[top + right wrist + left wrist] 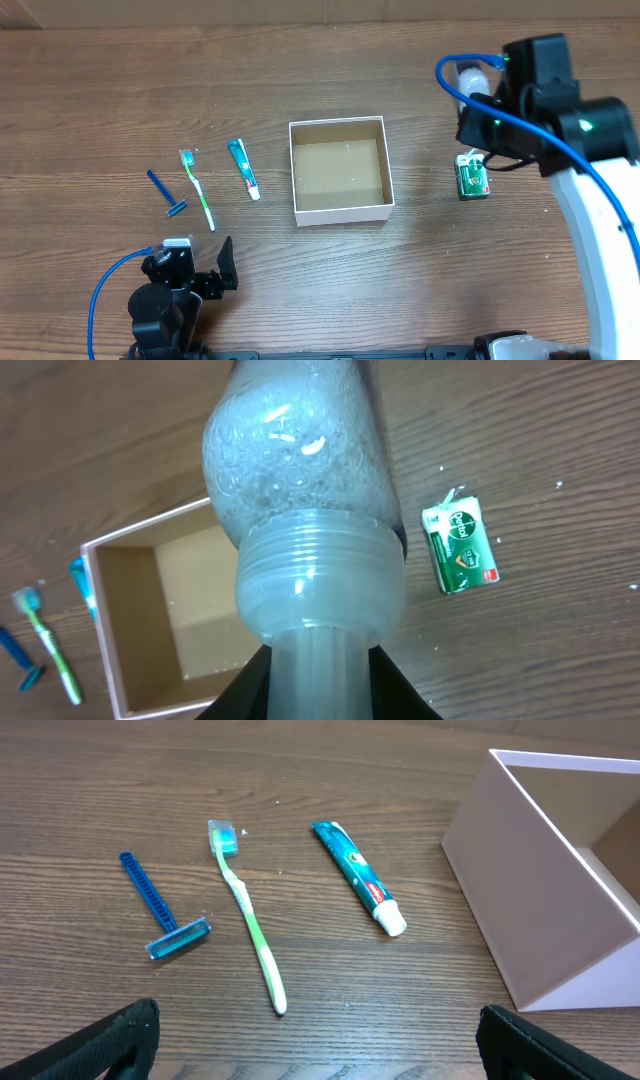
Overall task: Pack container
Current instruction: 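Reach the right gripper to the clear bottle and grasp it, then carry the bottle into the box with the right gripper and release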
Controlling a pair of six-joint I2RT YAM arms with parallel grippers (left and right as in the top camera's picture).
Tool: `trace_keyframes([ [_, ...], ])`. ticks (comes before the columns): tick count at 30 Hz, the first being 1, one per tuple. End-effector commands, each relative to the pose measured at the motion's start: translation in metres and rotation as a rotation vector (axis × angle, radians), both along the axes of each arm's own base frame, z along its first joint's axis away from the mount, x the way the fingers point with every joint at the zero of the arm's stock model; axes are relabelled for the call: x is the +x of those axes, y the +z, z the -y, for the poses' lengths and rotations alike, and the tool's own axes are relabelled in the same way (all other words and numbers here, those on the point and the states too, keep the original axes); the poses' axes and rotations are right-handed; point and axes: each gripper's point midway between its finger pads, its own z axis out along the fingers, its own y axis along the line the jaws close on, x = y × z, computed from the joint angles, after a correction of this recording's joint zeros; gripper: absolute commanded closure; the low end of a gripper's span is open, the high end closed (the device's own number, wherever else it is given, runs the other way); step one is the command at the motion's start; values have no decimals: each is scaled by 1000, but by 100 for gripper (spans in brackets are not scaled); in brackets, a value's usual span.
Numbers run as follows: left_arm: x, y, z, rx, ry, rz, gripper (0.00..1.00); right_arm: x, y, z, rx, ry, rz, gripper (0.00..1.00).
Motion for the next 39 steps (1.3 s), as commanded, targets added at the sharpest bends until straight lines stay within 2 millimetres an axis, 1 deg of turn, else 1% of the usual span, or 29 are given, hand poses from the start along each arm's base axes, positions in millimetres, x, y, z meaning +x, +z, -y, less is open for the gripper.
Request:
trace_keyframes([
  [1,0,-2,4,-13,-18,1,0,-7,17,-14,40,70,37,78],
  [3,0,-2,4,-13,-18,1,0,-17,17,-27,49,114,22,78],
  [9,0,-2,4,-13,-18,1,0,-61,8,-111,39,396,-40,73],
  [11,0,-2,4,-13,-18,1,0,-69,-1,-129,24,456,-70,71],
  [12,0,-2,4,-13,-18,1,0,-69,-10,-132,4,466,-98,71],
  [13,0,-2,4,-13,-18,1,0,-64,-27,-127,-58,446,-139,71],
  [14,0,-2,4,-13,-18,1,0,-61,-38,-126,-85,439,-167,71],
  [17,0,-2,4,-13,-18,1,0,-53,-68,-131,-119,443,-247,71],
  [18,0,-2,4,-13,-18,1,0,-48,-74,-134,-124,448,-253,70],
  [19,0,-2,4,-13,-18,1,0,-41,-82,-135,-144,440,-255,65],
  [21,0,-2,4,-13,-18,1,0,-29,-96,-134,-189,424,-263,60],
  [24,0,-2,4,-13,-18,1,0,-20,-123,-130,-220,406,-329,59],
  [25,0,-2,4,-13,-18,1,0,-16,-130,-129,-225,399,-346,59],
  [26,0,-2,4,-13,-18,1,0,-13,-133,-128,-226,399,-345,60],
  [28,0,-2,4,-13,-18,1,0,-5,-132,-128,-229,420,-313,64],
  [30,0,-2,4,-13,-18,1,0,0,-130,-127,-245,421,-289,63],
  [31,0,-2,4,-13,-17,1,0,1,-129,-126,-255,417,-286,55],
  [32,0,-2,4,-13,-18,1,0,2,-128,-125,-260,415,-281,44],
  [33,0,-2,4,-13,-18,1,0,3,-121,-125,-256,414,-271,39],
  [34,0,-2,4,-13,-18,1,0,3,-109,-125,-251,412,-250,32],
  [35,0,-2,4,-13,-18,1,0,3,-95,-125,-241,405,-225,28],
  [36,0,-2,4,-13,-18,1,0,2,-77,-123,-223,391,-191,20],
  [37,0,-2,4,-13,-18,1,0,2,-59,-118,-198,354,-158,14],
  [38,0,-2,4,-13,-18,1,0,2,-47,-113,-177,325,-134,10],
  [39,0,-2,4,-13,-18,1,0,3,-37,-105,-162,294,-113,8],
])
